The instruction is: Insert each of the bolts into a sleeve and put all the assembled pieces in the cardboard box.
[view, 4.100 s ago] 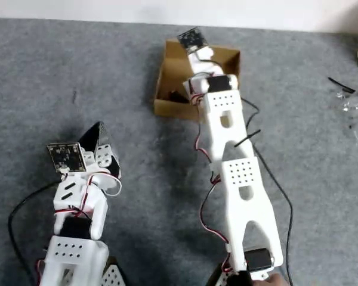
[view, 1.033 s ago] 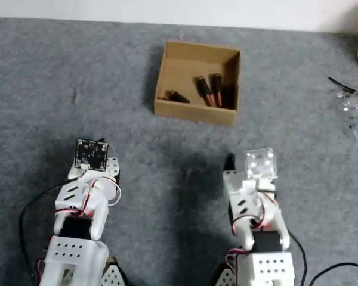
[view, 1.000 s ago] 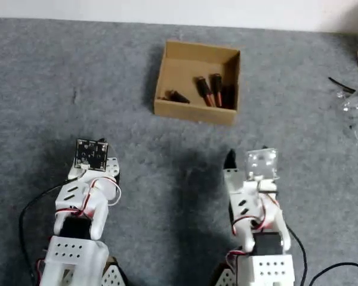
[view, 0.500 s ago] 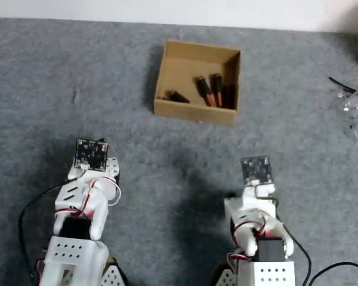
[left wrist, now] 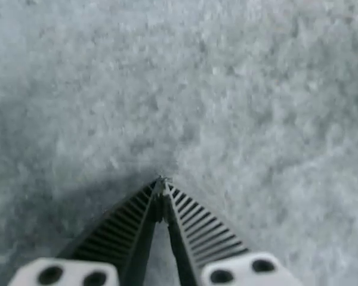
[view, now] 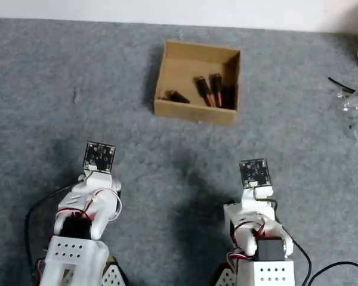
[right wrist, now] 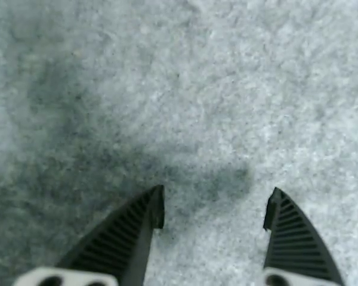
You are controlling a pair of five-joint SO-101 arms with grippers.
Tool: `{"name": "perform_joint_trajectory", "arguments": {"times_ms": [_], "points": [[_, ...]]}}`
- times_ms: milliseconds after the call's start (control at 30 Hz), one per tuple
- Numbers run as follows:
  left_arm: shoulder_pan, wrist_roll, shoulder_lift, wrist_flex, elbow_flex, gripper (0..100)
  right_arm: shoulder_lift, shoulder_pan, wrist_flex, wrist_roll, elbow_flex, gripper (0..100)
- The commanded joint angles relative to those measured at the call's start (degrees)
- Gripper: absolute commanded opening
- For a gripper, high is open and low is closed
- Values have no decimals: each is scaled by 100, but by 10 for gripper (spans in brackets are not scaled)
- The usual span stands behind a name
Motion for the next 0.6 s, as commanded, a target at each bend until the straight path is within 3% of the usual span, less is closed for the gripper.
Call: {"name": "perform_joint_trajectory", "arguments": {"times_ms": [0, 267, 467, 567], "points": [[75, -26, -110, 695, -523, 6, -84, 66, 40, 9, 752, 245], [40, -9, -673, 765, -347, 6, -84, 66, 40, 9, 752, 245], [75, -35, -2501, 1723, 75, 8, -84, 66, 40, 9, 752, 245], [75, -35, -2501, 1873, 84, 10, -84, 66, 40, 9, 752, 245]]}}
